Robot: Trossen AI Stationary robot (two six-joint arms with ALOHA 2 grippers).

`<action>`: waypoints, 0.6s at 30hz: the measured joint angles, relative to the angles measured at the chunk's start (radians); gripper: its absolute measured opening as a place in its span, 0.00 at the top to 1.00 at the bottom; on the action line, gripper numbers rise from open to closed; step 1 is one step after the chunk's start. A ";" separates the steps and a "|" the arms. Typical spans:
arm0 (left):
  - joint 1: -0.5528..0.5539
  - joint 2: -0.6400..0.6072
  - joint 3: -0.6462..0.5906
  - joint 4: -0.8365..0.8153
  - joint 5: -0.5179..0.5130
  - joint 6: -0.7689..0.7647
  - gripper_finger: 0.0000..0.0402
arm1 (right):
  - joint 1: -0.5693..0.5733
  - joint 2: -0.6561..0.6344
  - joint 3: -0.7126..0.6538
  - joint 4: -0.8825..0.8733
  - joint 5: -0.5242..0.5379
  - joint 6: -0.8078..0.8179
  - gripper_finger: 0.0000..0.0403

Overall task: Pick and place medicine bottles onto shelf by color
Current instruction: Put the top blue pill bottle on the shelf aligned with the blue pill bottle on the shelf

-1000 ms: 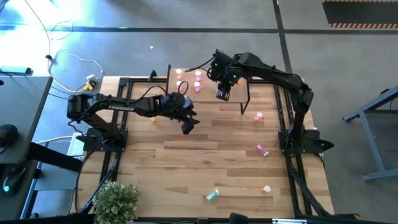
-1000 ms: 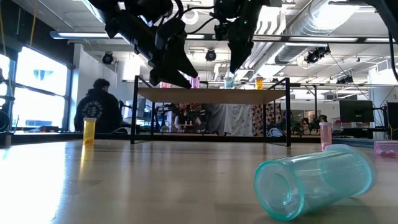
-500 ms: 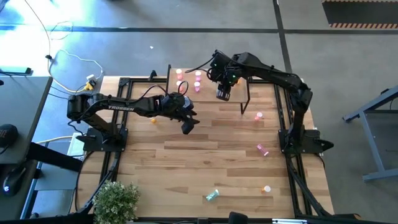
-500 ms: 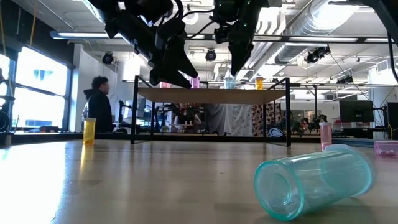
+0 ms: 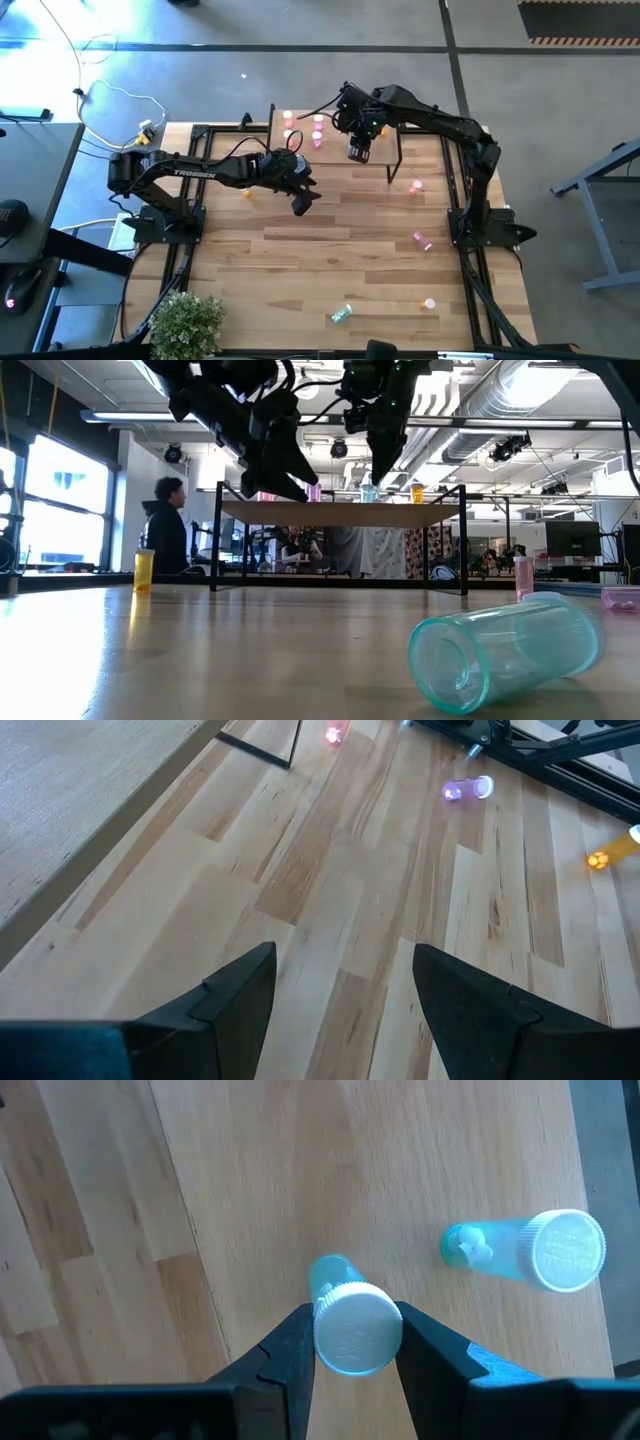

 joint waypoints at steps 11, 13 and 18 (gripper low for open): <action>0.000 0.000 0.000 0.000 0.000 0.000 0.43 | 0.000 0.000 0.000 -0.005 0.029 -0.009 0.69; 0.000 0.000 0.000 0.000 0.000 0.000 0.43 | 0.000 0.000 0.000 -0.005 0.033 -0.009 0.67; 0.000 0.000 0.000 0.000 0.000 0.000 0.43 | 0.000 0.000 0.000 -0.004 0.033 -0.009 0.62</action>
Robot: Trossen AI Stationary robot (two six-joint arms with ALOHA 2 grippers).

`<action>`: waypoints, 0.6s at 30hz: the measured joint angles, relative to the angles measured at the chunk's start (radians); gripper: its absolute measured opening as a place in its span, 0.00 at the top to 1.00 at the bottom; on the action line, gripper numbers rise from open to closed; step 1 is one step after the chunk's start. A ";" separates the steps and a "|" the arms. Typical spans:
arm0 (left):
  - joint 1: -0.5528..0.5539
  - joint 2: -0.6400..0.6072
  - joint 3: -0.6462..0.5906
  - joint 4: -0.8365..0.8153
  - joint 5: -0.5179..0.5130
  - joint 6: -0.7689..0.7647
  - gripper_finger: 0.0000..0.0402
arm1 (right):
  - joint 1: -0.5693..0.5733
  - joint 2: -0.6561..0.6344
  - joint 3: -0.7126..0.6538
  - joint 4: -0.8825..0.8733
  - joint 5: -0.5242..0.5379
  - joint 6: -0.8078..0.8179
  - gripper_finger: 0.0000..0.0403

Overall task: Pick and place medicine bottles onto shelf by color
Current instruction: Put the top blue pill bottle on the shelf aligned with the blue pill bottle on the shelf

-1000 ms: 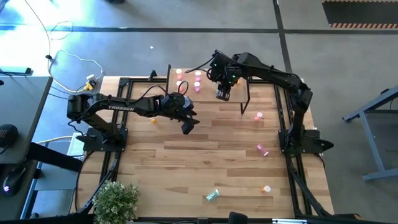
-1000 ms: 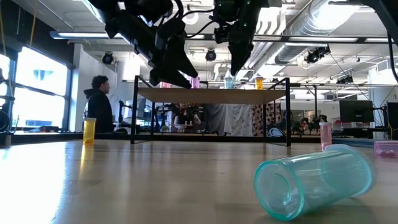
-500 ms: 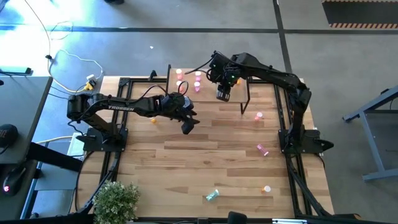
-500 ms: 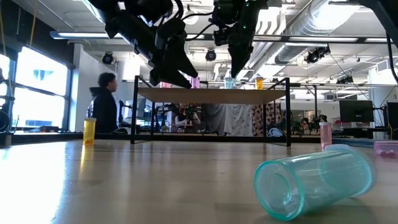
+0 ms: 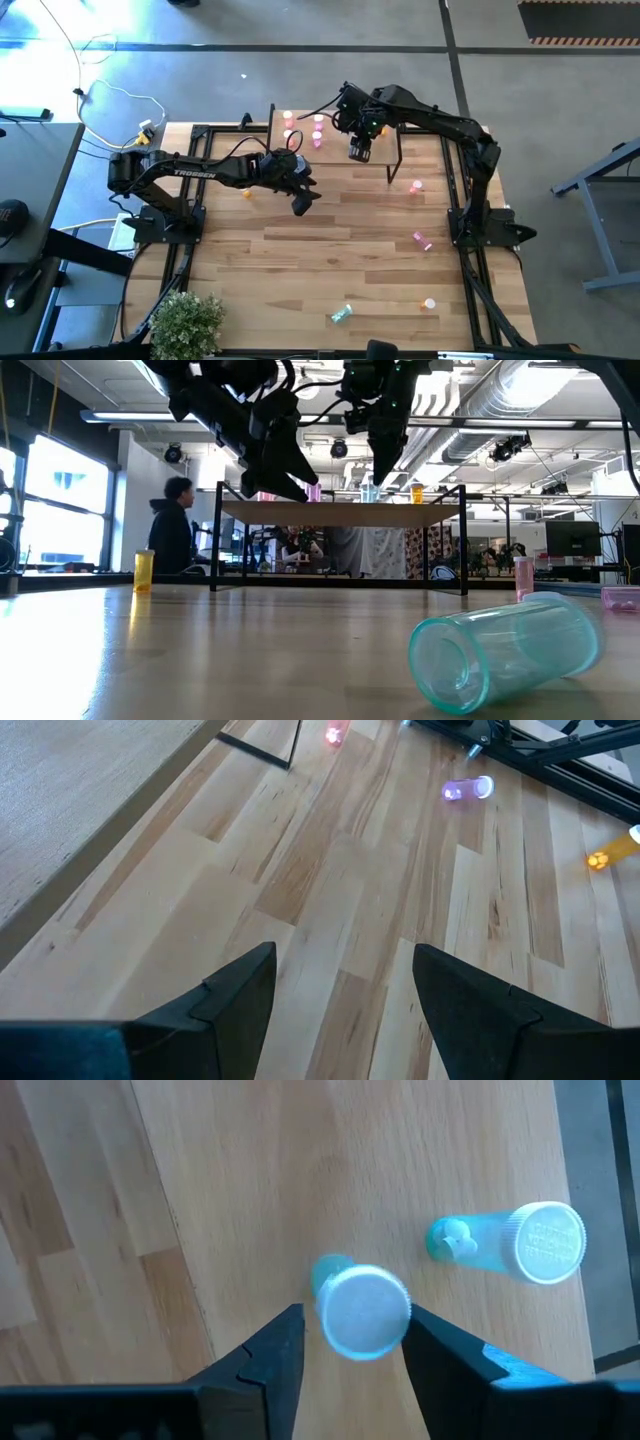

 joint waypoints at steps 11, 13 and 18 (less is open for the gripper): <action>0.000 0.000 0.000 0.000 0.000 0.000 0.43 | 0.000 0.000 0.000 0.004 -0.020 0.000 0.58; 0.000 0.000 0.000 0.000 0.000 0.000 0.43 | 0.000 0.000 0.000 0.004 -0.028 0.000 0.58; 0.000 0.000 0.000 0.000 0.000 0.000 0.43 | 0.000 0.000 0.000 0.004 -0.031 0.000 0.58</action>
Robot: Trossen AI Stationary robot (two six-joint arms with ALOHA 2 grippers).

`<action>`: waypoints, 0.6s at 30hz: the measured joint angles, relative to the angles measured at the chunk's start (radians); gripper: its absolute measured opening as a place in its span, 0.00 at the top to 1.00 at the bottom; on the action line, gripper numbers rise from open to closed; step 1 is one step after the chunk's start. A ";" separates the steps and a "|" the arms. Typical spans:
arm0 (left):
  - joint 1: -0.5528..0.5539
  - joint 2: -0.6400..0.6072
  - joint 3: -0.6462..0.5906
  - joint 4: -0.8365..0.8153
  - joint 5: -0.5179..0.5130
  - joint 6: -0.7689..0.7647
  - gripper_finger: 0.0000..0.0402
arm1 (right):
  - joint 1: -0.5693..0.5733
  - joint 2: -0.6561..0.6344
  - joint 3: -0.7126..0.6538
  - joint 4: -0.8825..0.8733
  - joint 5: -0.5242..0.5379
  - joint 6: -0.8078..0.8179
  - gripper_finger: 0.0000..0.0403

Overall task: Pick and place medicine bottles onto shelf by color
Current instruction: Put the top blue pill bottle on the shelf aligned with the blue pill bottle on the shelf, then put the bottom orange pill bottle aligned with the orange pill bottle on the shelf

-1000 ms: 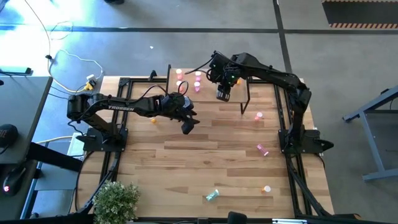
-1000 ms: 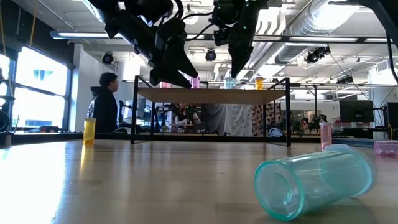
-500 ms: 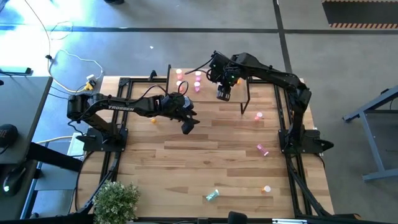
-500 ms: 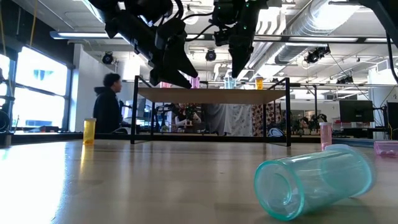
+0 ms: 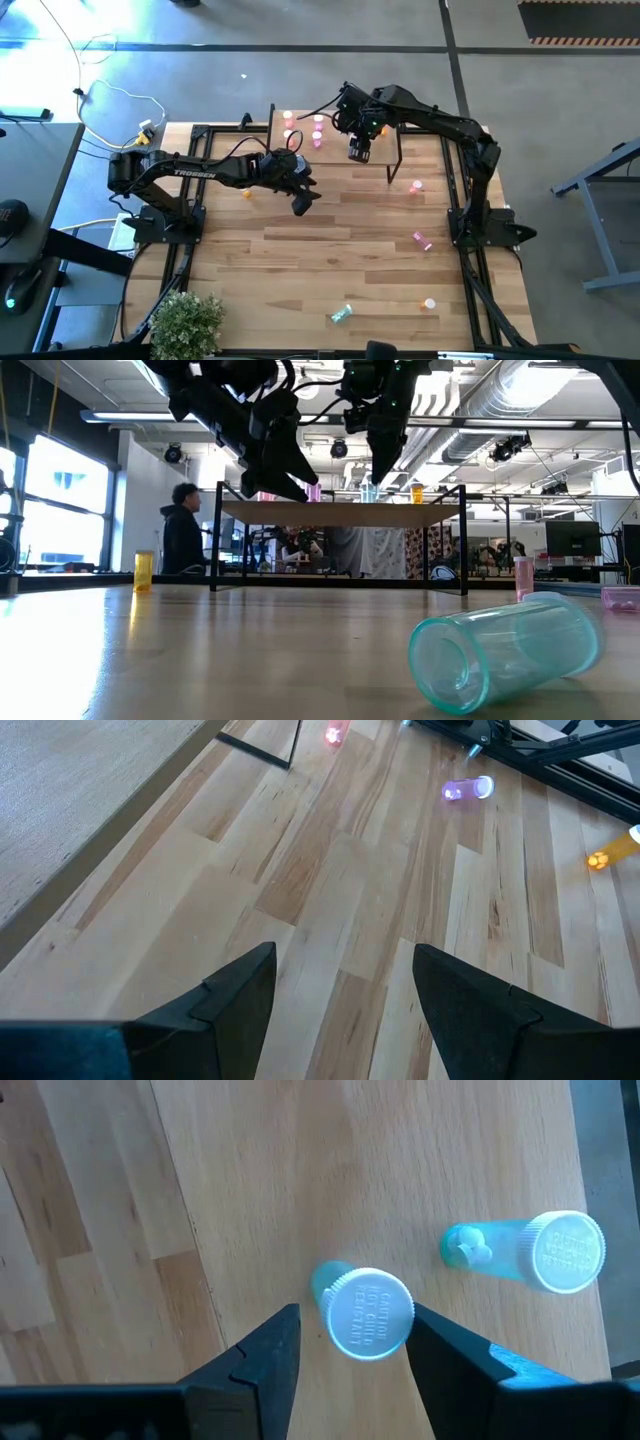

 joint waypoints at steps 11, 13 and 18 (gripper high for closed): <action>0.000 0.000 0.000 0.000 0.000 0.006 0.43 | 0.000 -0.004 0.078 -0.065 0.021 0.063 0.58; 0.000 0.000 0.000 0.000 0.000 0.008 0.43 | 0.000 -0.005 0.110 -0.097 0.021 0.085 0.58; 0.000 0.000 0.000 0.000 0.000 0.020 0.43 | 0.000 -0.011 0.189 -0.192 -0.001 0.158 0.58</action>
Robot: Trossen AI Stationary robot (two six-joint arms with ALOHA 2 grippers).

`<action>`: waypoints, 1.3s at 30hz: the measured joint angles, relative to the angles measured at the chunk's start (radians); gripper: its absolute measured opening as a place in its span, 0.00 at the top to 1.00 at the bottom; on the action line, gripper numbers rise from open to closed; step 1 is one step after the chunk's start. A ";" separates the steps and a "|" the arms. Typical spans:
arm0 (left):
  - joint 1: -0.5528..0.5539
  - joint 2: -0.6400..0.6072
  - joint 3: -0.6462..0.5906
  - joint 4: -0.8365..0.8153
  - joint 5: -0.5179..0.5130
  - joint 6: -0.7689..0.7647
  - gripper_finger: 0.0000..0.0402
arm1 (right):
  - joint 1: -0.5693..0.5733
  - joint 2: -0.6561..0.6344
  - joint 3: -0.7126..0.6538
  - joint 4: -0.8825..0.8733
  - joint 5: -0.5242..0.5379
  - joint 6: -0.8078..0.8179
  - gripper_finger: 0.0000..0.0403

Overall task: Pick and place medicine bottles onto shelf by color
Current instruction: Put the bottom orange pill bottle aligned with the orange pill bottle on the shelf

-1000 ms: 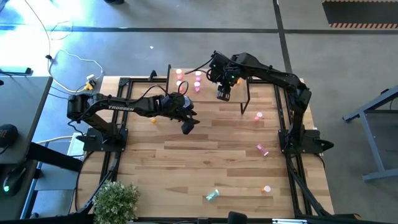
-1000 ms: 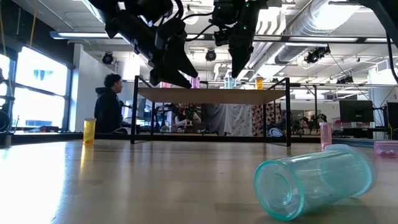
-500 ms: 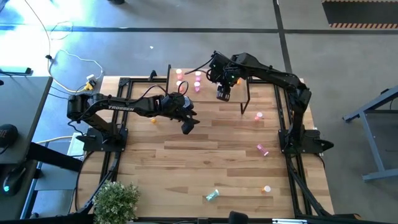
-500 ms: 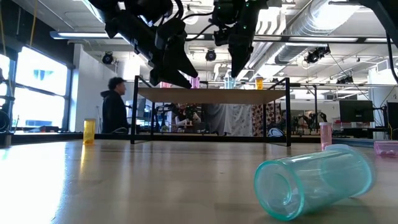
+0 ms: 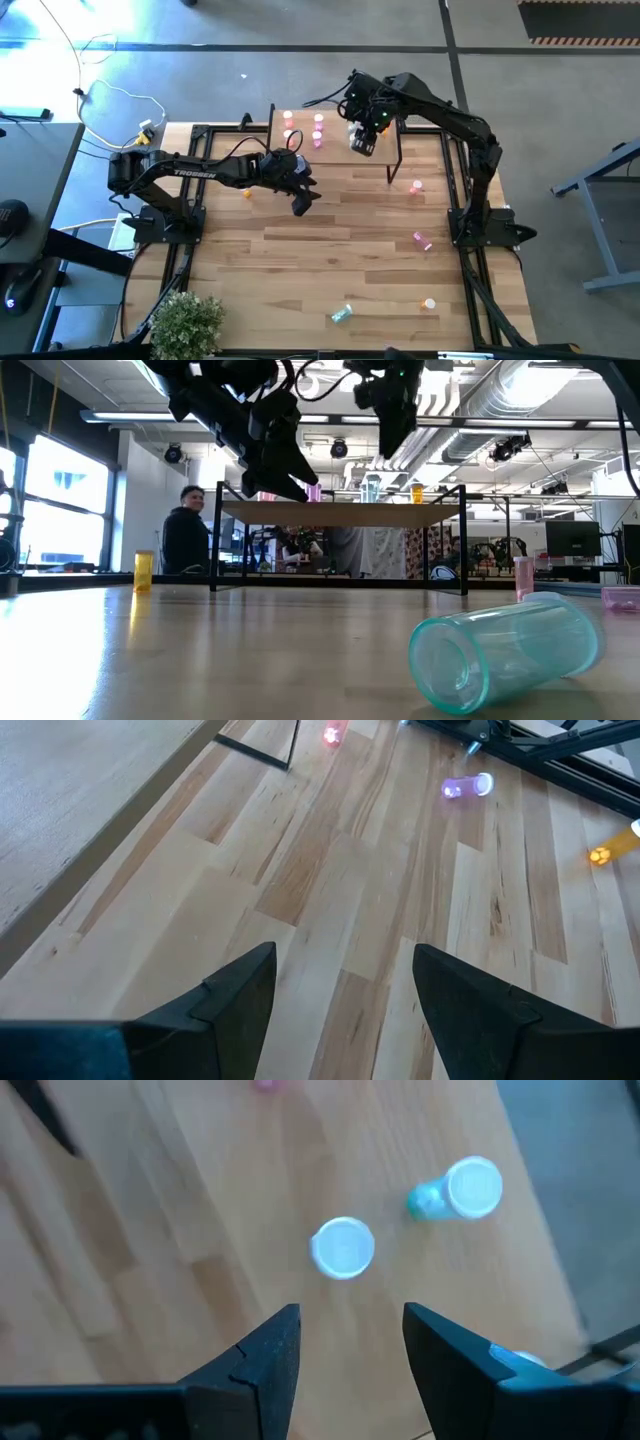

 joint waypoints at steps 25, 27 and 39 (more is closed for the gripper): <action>-0.023 -0.127 0.000 -0.024 -0.004 0.120 0.43 | 0.326 -0.616 -0.672 0.132 -0.014 0.789 0.58; -0.030 -0.127 0.000 -0.025 -0.005 0.120 0.43 | 0.382 -0.667 -0.732 0.134 -0.013 0.877 0.58; -0.072 -0.136 0.000 -0.066 -0.008 0.080 0.43 | 0.719 -0.809 -0.947 0.144 -0.062 1.288 0.58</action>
